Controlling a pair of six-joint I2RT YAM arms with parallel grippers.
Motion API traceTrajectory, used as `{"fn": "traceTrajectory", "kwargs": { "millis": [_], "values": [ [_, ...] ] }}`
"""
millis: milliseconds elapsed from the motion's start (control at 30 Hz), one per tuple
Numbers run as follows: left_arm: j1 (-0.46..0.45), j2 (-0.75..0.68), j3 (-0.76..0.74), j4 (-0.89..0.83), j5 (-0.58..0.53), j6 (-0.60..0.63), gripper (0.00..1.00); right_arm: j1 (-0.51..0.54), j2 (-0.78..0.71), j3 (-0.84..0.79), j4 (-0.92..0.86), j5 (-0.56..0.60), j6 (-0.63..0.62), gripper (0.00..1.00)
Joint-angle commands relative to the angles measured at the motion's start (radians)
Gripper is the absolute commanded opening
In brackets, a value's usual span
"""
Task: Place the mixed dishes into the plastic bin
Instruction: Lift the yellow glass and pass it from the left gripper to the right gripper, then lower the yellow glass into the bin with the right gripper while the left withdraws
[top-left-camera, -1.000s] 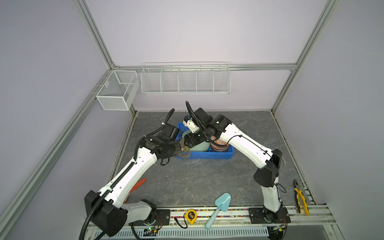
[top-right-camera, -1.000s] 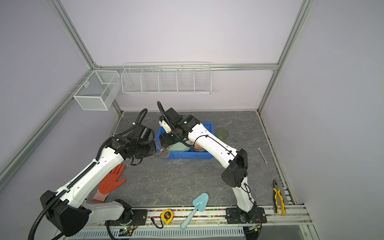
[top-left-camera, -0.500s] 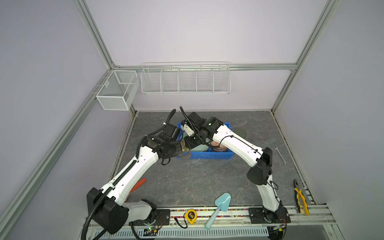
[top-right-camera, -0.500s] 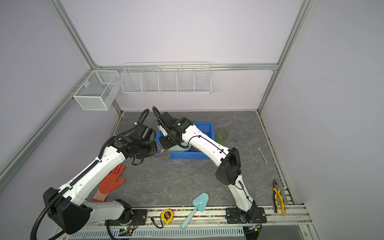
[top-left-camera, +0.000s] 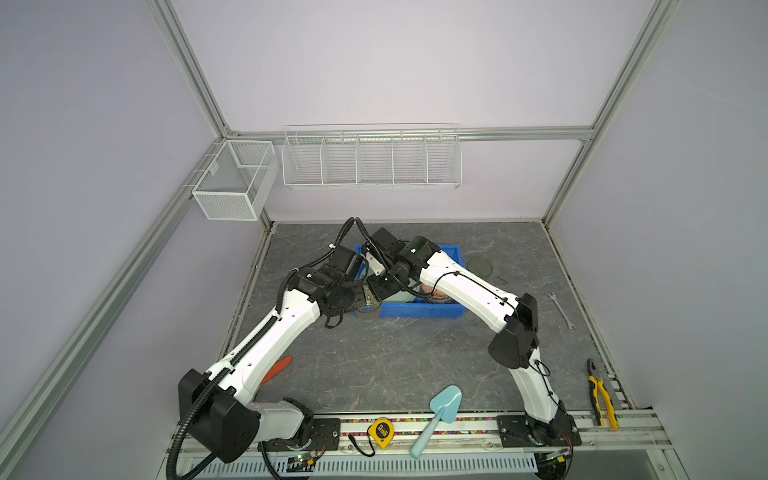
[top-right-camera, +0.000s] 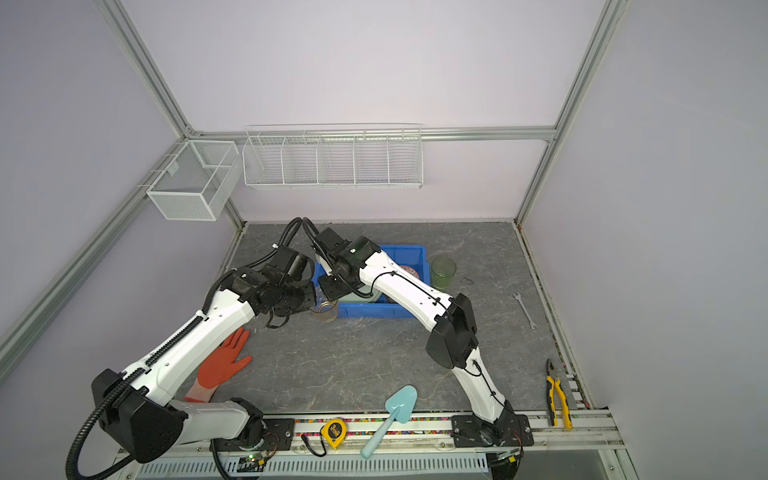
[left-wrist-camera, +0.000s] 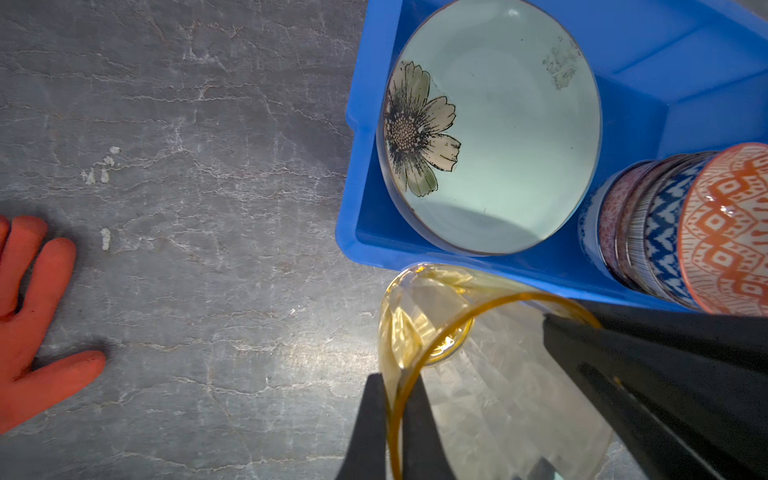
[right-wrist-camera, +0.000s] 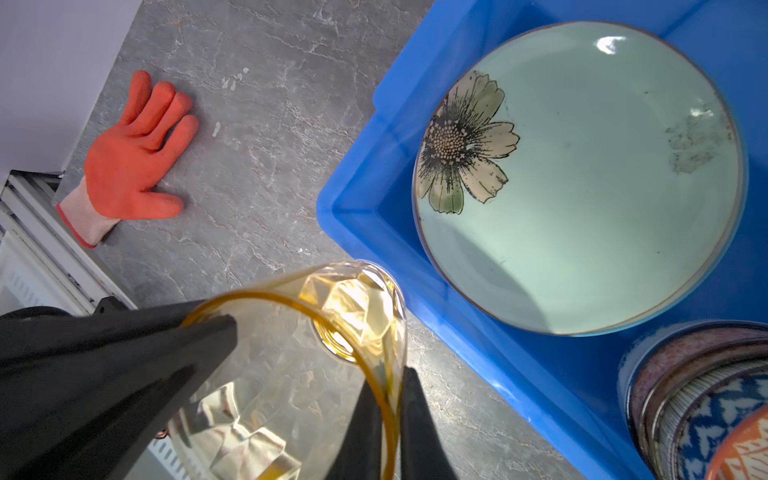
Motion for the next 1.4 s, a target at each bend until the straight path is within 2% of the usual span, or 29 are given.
{"fn": "traceTrajectory", "kwargs": {
  "millis": [0,167,300,867,933,1000,1133,1233,1367],
  "values": [
    [0.000,-0.012,0.022,0.013,0.013,0.003,0.00,-0.008,0.010,0.016,-0.018,-0.015,-0.003,0.07],
    [0.001,-0.017,0.023,0.022,0.020,-0.001,0.00,-0.008,0.007,0.011,-0.015,-0.019,-0.005,0.07],
    [0.001,-0.030,0.021,0.028,0.022,-0.002,0.05,-0.008,0.004,0.007,-0.015,-0.022,-0.007,0.07],
    [0.002,-0.123,0.012,0.051,0.000,-0.004,0.31,-0.014,-0.025,-0.020,-0.023,-0.016,-0.025,0.07],
    [0.002,-0.139,0.017,0.049,-0.014,-0.002,0.37,-0.016,-0.030,-0.016,-0.036,-0.012,-0.034,0.07],
    [0.007,-0.161,0.024,0.050,-0.029,0.005,0.47,-0.021,-0.043,-0.014,-0.050,-0.001,-0.042,0.07],
    [0.042,-0.211,0.050,0.048,-0.020,0.047,0.76,-0.041,-0.074,-0.008,-0.079,0.012,-0.061,0.07],
    [0.107,-0.241,0.067,0.025,0.006,0.064,1.00,-0.069,-0.104,-0.010,-0.097,0.021,-0.071,0.07],
    [0.188,-0.247,0.075,0.009,0.028,0.109,0.99,-0.121,-0.134,-0.010,-0.104,-0.009,-0.067,0.07]
  ]
}}
